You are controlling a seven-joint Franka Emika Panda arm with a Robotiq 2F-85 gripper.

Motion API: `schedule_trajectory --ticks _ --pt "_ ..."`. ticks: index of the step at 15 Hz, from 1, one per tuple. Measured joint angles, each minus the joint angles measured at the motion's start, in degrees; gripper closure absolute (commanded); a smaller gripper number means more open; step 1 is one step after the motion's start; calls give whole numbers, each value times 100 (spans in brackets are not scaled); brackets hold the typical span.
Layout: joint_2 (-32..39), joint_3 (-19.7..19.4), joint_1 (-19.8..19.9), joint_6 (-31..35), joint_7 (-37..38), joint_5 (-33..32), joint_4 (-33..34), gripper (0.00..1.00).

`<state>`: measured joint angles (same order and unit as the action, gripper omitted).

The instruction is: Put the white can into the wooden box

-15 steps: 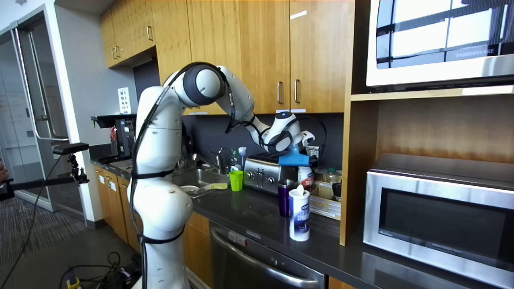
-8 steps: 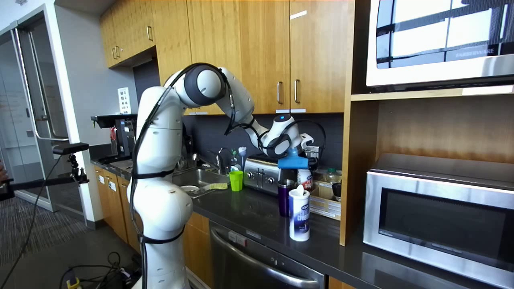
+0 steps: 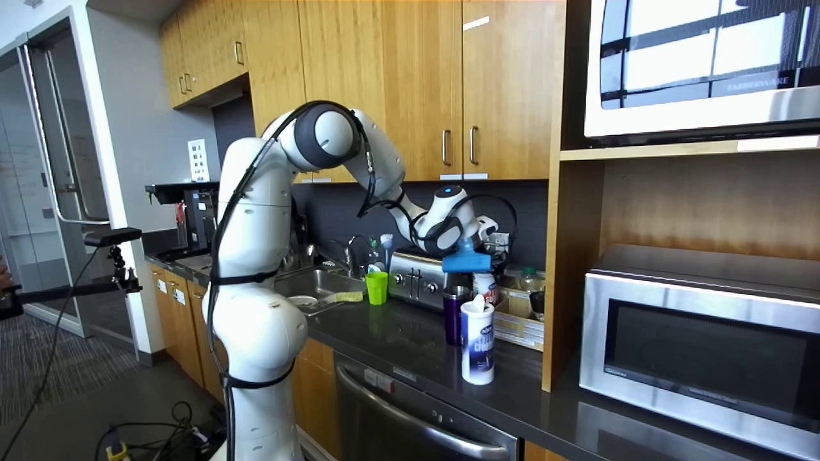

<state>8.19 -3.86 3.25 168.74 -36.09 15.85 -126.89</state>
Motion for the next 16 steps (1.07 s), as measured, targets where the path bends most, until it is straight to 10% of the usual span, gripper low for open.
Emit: schedule_trajectory --ticks 9,11,16 --pt "0 0 -31 41 -53 -260 -19 40" --pt "0 0 -32 42 -53 -292 -19 13" --pt "0 -23 -21 85 -52 -349 -22 0"
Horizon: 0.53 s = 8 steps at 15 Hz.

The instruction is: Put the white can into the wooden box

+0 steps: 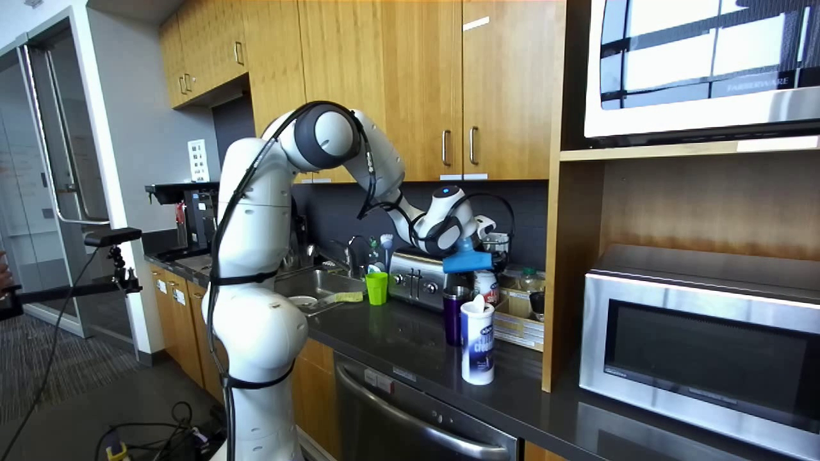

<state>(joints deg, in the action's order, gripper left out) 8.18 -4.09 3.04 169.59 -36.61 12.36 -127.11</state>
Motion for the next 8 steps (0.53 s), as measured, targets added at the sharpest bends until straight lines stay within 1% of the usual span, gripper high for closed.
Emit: schedule_trajectory --ticks 3,8 --pt "0 -67 17 60 0 -91 0 0" --pt "-6 -73 16 81 0 -127 1 0"
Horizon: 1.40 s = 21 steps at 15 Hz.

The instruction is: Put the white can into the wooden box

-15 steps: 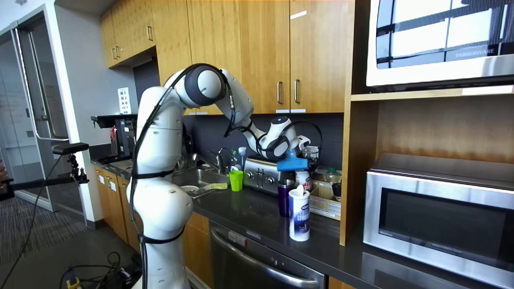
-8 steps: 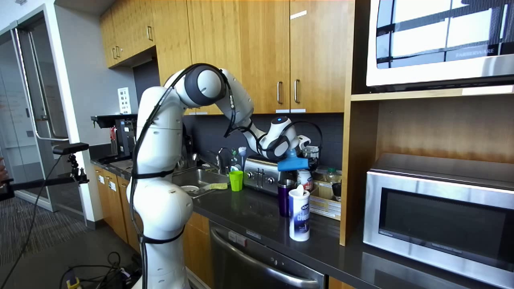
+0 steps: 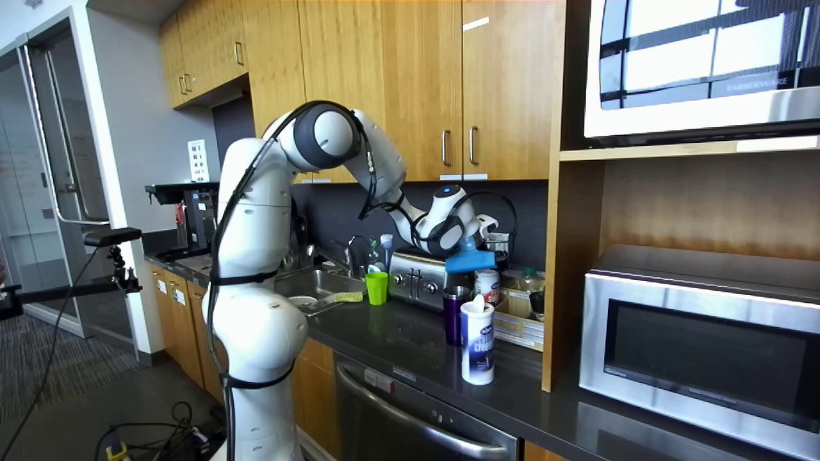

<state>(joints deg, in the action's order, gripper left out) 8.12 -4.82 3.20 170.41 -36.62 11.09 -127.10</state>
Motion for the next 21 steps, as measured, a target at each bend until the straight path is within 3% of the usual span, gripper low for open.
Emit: schedule_trajectory --ticks 5,15,21 --pt "-102 3 0 -140 0 3 -1 0" --pt "-774 3 7 -1228 5 20 -196 0" --pt "-1226 -2 11 -1396 109 -11 -488 0"
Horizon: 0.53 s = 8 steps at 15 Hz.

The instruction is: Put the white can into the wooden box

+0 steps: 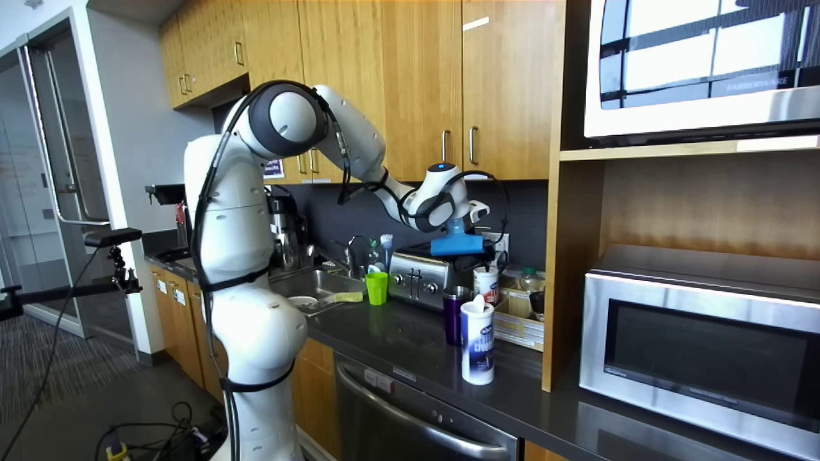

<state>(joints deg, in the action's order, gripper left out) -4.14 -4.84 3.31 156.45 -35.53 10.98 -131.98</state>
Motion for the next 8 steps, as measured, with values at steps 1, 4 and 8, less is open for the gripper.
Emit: schedule_trajectory --ticks 1,4,8 --pt "-89 -6 1 -5 45 -34 -65 0" --pt "-387 -35 3 -9 274 -240 -297 0" --pt "-852 -67 3 -20 685 -638 -623 0"
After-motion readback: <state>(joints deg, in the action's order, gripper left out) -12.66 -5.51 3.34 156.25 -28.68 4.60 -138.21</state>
